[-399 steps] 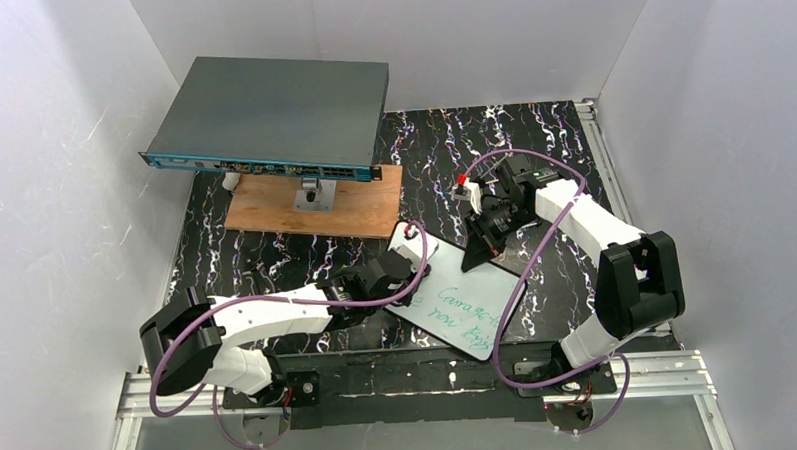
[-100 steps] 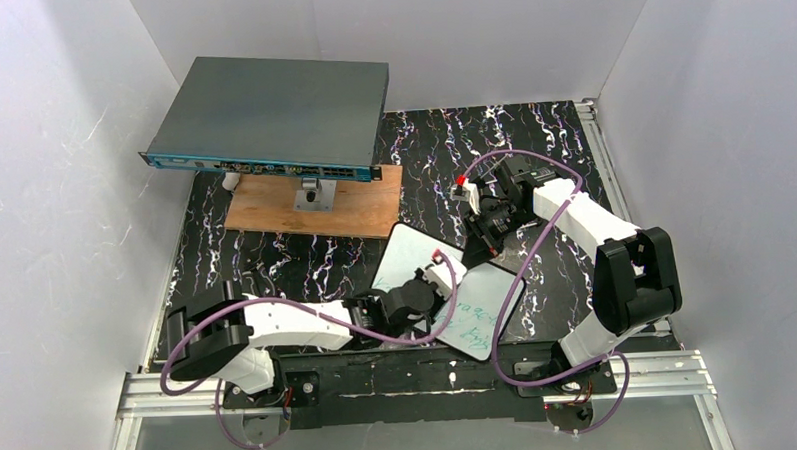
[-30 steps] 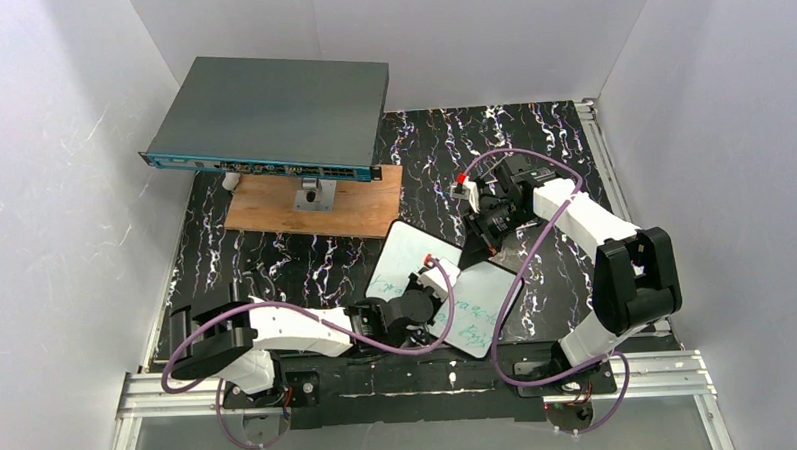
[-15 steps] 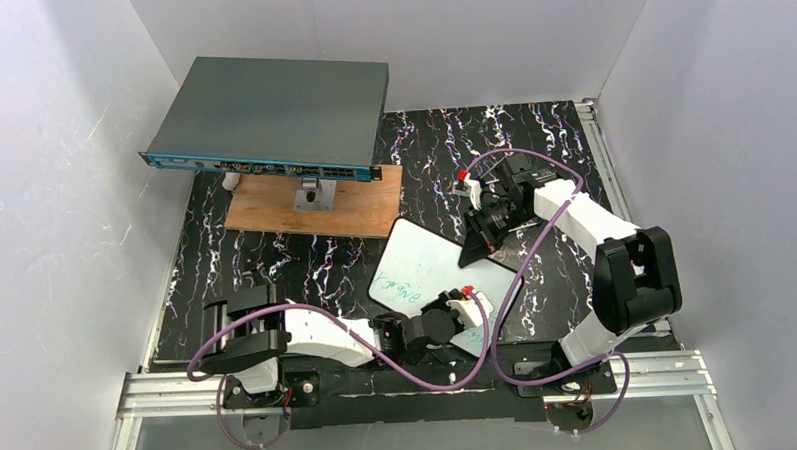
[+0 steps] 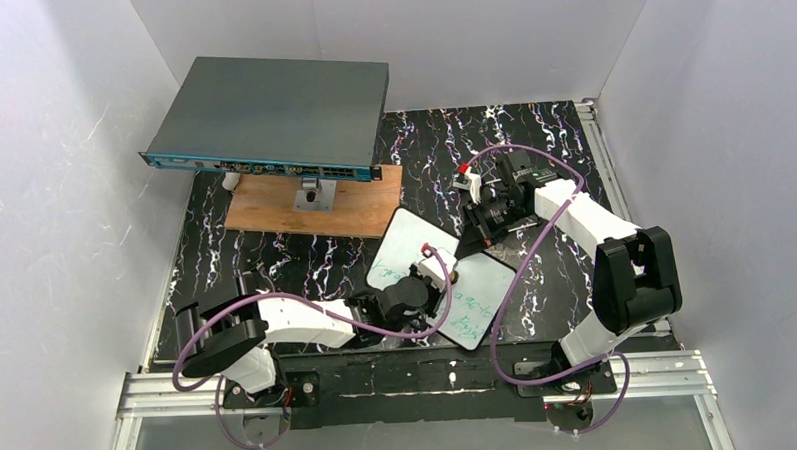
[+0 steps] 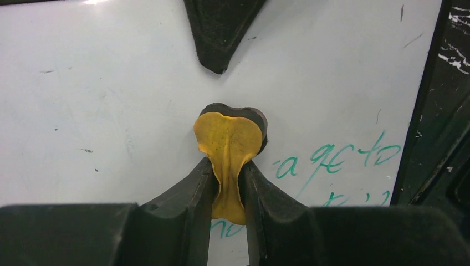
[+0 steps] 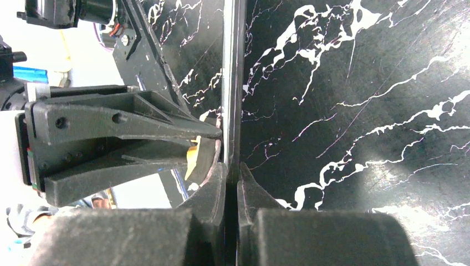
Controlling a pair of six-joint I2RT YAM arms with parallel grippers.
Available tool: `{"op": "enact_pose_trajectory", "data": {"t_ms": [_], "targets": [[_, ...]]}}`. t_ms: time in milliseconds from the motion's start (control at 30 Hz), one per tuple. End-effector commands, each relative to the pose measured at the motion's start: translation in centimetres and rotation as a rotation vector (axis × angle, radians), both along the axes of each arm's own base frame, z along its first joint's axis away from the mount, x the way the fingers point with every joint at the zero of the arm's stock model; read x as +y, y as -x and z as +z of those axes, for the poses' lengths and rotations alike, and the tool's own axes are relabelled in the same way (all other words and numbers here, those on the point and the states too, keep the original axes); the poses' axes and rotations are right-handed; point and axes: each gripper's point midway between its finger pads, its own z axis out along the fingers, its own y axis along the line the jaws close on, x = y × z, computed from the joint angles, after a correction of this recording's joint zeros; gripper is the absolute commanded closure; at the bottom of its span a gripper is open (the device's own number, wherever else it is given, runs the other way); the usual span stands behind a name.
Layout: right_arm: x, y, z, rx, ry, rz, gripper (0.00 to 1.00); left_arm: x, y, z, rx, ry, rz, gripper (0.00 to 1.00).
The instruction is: Erase the whiteboard
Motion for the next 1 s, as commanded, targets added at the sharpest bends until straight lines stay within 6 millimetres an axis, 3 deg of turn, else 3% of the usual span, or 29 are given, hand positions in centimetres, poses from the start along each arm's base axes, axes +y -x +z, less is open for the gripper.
{"op": "enact_pose_trajectory", "data": {"t_ms": [0, 400, 500, 700, 867, 967], "targets": [[0.7, -0.9, 0.2, -0.093, -0.034, 0.040, 0.99, 2.3, -1.0, -1.5, 0.082, -0.009, 0.092, 1.00], [-0.4, -2.8, -0.1, -0.076, -0.017, -0.060, 0.99, -3.5, 4.2, 0.1, -0.133, -0.086, -0.267, 1.00], [-0.5, -3.0, -0.1, -0.073, -0.017, -0.069, 0.99, -3.8, 4.6, 0.0, -0.145, -0.091, -0.281, 1.00], [-0.5, -2.9, 0.1, -0.072, -0.030, -0.063, 0.99, -1.4, 2.2, 1.8, -0.128, 0.007, -0.111, 1.00], [-0.4, -2.8, 0.3, -0.071, -0.039, -0.057, 0.99, 1.8, -1.0, 1.1, -0.054, 0.005, 0.065, 1.00], [-0.4, -2.7, 0.3, -0.072, -0.039, -0.056, 0.99, 2.4, -1.7, 0.8, -0.043, -0.021, 0.089, 1.00]]}}
